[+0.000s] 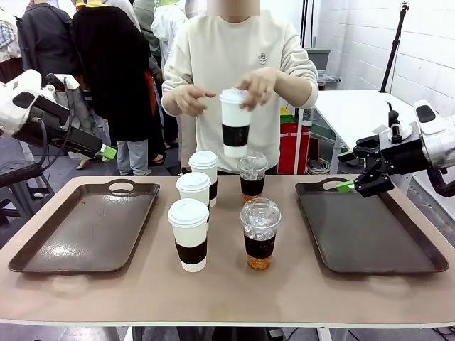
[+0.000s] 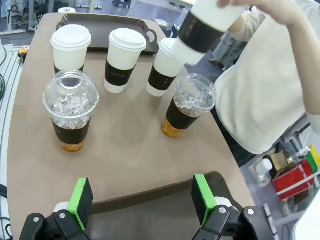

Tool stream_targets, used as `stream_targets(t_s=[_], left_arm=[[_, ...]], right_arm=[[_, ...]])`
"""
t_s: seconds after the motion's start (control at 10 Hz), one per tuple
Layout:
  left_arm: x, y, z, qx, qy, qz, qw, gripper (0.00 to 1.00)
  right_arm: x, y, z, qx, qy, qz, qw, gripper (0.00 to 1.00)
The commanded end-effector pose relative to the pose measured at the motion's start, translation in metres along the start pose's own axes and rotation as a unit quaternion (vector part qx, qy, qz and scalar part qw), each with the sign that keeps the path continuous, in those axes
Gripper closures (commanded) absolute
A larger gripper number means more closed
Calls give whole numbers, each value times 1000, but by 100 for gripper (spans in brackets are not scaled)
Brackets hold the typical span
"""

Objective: Distribute the coffee onto the tray.
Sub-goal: Pick up one iced Americano and place it on the right Handle tray.

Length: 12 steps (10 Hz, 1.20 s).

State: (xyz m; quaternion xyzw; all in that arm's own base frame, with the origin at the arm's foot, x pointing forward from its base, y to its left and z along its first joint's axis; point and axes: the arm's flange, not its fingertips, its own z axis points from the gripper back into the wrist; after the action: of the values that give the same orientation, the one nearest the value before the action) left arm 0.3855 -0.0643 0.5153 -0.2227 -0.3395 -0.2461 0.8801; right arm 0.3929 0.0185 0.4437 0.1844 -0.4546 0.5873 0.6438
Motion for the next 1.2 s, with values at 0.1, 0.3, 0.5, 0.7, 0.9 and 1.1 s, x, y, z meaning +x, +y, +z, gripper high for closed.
stream_targets(t_s=[0.1, 0.3, 0.5, 0.7, 0.9, 1.1], left_arm=[[0, 2, -1, -4, -1, 2, 1000, 0], [0, 2, -1, -4, -1, 2, 1000, 0], [0, 2, -1, -4, -1, 2, 1000, 0], [0, 2, -1, -4, -1, 2, 1000, 0], [0, 2, -1, -4, -1, 2, 1000, 0], [0, 2, -1, -4, -1, 2, 1000, 0]], right_arm=[[-1, -1, -3, 0, -3, -2, 1000, 0], [-1, -1, -3, 0, -3, -2, 1000, 0], [0, 0, 0, 0, 0, 0, 1000, 0], [-5, 4, -14, 38, -34, 4, 999, 0], [-17, 8, -30, 68, -76, -1, 995, 0], [-24, 14, -48, 63, -104, -8, 993, 0]])
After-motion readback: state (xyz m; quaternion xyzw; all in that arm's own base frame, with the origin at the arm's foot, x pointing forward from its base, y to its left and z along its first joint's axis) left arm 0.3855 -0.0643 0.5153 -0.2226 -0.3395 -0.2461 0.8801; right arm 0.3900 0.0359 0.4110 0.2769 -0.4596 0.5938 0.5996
